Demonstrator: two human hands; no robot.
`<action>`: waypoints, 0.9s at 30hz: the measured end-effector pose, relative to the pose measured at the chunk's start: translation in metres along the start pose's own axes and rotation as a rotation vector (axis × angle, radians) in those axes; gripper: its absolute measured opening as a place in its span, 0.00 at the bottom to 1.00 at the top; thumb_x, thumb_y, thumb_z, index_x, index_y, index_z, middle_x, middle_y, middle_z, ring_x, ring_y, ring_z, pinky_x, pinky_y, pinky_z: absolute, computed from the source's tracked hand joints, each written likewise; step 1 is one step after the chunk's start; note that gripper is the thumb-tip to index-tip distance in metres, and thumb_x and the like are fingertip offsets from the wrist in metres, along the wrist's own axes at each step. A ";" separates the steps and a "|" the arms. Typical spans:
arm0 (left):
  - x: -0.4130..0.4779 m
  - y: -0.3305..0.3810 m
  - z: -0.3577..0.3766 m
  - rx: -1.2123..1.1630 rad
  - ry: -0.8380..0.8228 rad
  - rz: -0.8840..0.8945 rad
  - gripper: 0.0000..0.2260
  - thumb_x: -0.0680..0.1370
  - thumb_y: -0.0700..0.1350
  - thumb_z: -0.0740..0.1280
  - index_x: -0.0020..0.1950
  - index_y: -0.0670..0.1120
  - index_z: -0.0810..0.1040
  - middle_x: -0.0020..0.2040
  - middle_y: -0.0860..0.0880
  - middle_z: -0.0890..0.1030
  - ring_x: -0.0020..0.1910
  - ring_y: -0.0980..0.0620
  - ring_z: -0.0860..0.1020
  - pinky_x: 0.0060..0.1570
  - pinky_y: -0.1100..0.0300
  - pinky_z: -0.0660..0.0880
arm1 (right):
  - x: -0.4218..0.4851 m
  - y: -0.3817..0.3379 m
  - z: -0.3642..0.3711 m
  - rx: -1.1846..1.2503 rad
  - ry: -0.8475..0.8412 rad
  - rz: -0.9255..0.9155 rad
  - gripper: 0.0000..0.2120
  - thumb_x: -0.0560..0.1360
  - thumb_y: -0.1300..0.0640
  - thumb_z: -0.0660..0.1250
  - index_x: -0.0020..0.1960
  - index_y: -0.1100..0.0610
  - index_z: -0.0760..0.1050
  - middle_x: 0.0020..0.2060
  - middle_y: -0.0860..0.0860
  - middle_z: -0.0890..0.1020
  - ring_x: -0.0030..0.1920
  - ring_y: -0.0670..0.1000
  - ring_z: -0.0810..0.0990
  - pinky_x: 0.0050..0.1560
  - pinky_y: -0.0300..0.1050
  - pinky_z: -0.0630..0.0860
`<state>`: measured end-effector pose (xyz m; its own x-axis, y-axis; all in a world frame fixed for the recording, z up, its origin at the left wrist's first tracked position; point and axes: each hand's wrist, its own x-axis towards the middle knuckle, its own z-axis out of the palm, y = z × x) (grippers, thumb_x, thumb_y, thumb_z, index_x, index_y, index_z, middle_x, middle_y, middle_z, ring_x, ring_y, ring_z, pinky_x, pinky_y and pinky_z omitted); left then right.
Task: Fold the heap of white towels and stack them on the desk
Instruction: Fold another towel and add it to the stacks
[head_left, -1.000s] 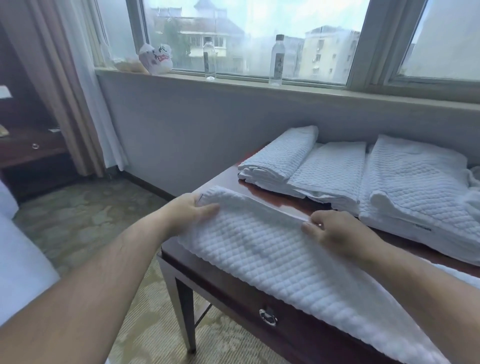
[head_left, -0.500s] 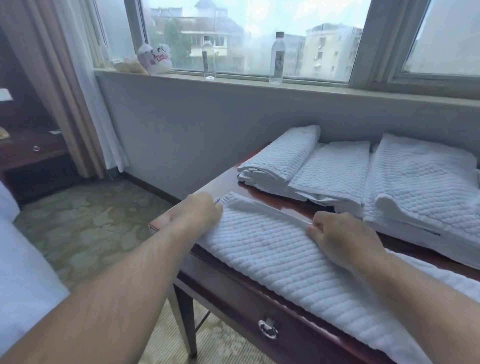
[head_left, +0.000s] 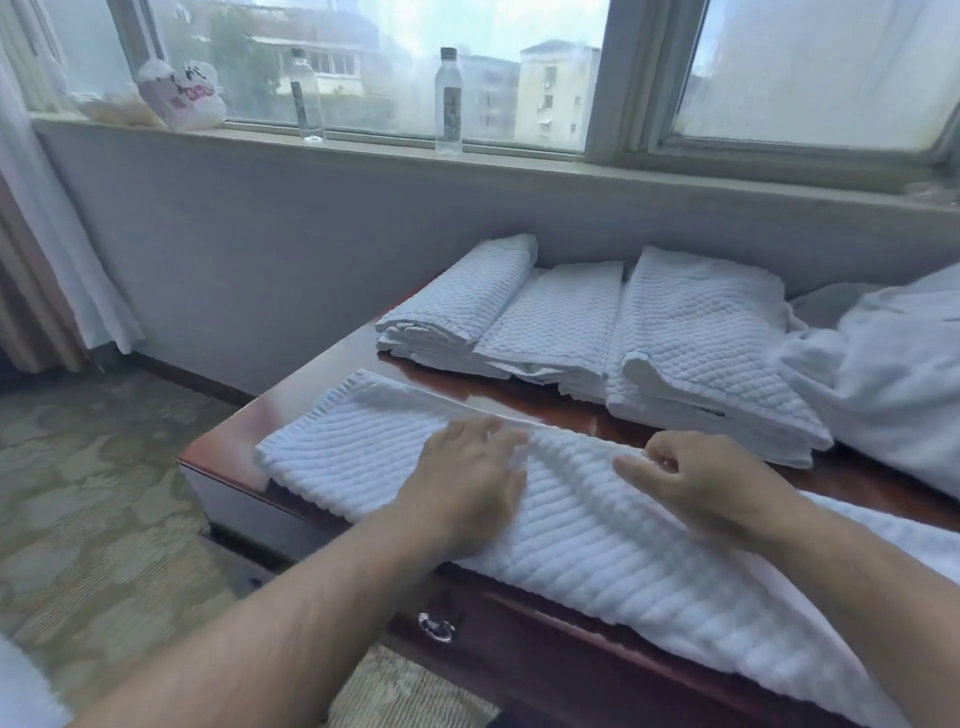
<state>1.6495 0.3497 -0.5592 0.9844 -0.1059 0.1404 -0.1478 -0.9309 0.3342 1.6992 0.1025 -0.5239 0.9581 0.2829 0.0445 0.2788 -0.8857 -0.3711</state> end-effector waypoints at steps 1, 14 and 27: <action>0.005 0.014 0.005 -0.031 -0.003 0.066 0.21 0.84 0.52 0.56 0.78 0.55 0.61 0.79 0.50 0.60 0.77 0.52 0.55 0.75 0.55 0.48 | -0.008 0.014 -0.007 0.013 -0.041 0.000 0.23 0.76 0.33 0.61 0.33 0.51 0.69 0.28 0.43 0.75 0.29 0.43 0.70 0.33 0.43 0.66; 0.076 0.074 0.006 0.039 0.011 0.167 0.12 0.81 0.59 0.62 0.53 0.53 0.78 0.55 0.52 0.75 0.62 0.48 0.71 0.60 0.51 0.65 | -0.035 0.078 -0.050 -0.214 0.384 0.016 0.12 0.76 0.38 0.67 0.41 0.45 0.72 0.34 0.41 0.76 0.39 0.48 0.73 0.48 0.49 0.66; 0.049 0.136 0.048 -0.023 0.069 0.262 0.20 0.82 0.58 0.57 0.73 0.57 0.69 0.71 0.55 0.70 0.70 0.51 0.63 0.72 0.53 0.56 | -0.065 0.145 -0.080 0.001 -0.015 0.152 0.25 0.68 0.31 0.72 0.28 0.49 0.70 0.25 0.42 0.72 0.29 0.42 0.69 0.35 0.40 0.66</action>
<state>1.6824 0.2006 -0.5517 0.9035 -0.3175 0.2877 -0.3998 -0.8663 0.2995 1.6827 -0.0734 -0.5064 0.9882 0.1510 -0.0259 0.1306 -0.9183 -0.3737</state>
